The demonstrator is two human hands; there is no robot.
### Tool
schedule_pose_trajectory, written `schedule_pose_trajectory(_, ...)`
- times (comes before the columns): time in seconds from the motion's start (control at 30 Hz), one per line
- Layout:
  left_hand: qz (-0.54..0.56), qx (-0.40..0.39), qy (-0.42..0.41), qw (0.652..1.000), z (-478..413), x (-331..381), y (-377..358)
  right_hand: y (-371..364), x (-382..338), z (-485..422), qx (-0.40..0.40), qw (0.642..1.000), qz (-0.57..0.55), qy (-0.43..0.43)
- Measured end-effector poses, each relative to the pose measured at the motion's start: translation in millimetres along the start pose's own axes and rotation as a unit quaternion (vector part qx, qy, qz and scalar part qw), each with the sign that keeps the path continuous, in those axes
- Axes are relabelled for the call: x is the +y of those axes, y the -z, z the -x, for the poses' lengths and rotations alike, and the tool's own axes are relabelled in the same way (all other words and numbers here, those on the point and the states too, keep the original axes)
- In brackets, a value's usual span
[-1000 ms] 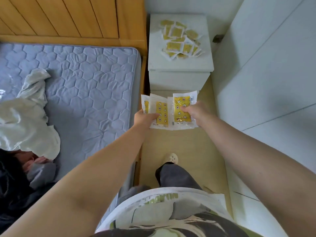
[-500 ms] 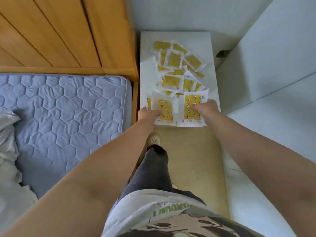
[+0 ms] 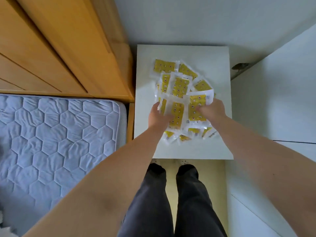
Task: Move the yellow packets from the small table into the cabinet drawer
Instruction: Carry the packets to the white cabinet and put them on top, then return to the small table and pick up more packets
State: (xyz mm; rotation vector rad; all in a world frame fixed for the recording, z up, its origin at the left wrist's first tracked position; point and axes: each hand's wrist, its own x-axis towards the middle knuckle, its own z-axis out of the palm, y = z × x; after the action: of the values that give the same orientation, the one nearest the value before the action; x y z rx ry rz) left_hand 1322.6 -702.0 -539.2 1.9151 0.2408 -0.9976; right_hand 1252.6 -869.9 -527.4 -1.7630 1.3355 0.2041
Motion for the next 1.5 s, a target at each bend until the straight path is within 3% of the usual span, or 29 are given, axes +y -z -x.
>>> schedule_pose_trajectory(0.07,-0.151,-0.015,-0.059,0.987,-15.1,-7.7,-12.6,-6.6,1.9,-19.0,0.018,0.993,0.101,0.050)
schedule_pose_trajectory(0.13,-0.337,-0.021,-0.100,0.936,-26.3,-21.4,-21.9,-14.6,10.1,-32.6,0.021,0.973,0.218,0.067)
schedule_pose_trajectory(0.2,-0.415,-0.021,-0.115,0.902,-31.4,-31.0,-27.6,-20.3,17.2,-40.8,0.016,0.956,0.283,0.072)
schedule_pose_trajectory(0.57,-0.499,0.012,-0.112,0.859,-11.3,-21.1,-24.3,2.5,10.2,-26.2,-0.050,0.942,0.285,0.167)
schedule_pose_trajectory(0.77,-0.487,0.058,-0.160,0.856,31.1,6.9,-16.8,24.0,-16.4,6.6,-0.073,0.904,0.313,0.282)
schedule_pose_trajectory(1.17,-0.410,0.291,-0.190,0.843,185.4,30.7,76.6,21.8,-115.9,149.8,-0.078,0.724,0.345,0.592)
schedule_pose_trajectory(1.5,-0.341,0.495,-0.083,0.795,363.1,-36.6,224.0,-55.0,-169.5,381.2,-0.086,0.570,0.277,0.769)
